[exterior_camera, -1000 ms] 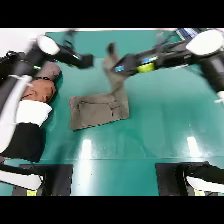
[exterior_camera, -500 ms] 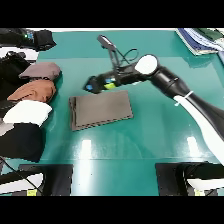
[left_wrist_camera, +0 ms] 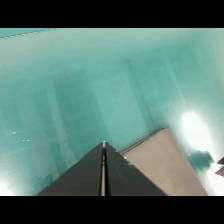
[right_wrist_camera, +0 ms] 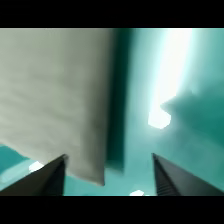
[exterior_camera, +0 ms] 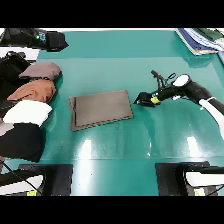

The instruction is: Fold the shirts.

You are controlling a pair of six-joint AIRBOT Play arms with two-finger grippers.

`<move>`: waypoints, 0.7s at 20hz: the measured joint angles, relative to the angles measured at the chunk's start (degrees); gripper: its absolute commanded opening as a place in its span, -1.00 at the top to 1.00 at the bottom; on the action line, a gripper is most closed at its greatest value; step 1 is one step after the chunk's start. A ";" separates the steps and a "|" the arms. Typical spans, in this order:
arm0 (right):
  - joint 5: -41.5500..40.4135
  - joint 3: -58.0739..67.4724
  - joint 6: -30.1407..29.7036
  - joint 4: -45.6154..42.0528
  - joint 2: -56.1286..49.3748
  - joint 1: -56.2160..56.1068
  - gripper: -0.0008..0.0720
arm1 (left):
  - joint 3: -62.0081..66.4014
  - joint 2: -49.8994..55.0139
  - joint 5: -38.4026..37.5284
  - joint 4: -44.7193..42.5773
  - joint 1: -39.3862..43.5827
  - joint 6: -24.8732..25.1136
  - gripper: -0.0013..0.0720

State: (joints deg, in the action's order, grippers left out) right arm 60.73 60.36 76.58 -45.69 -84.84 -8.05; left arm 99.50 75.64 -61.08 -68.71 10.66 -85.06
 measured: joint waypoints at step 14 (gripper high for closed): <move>-2.93 19.89 -3.56 13.05 -19.10 -10.64 0.93 | 0.00 0.00 -1.88 0.13 1.14 0.02 0.89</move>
State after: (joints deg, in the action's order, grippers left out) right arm 57.80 80.25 73.01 -32.64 -103.94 -18.70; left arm 99.50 75.64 -62.96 -68.58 11.79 -85.03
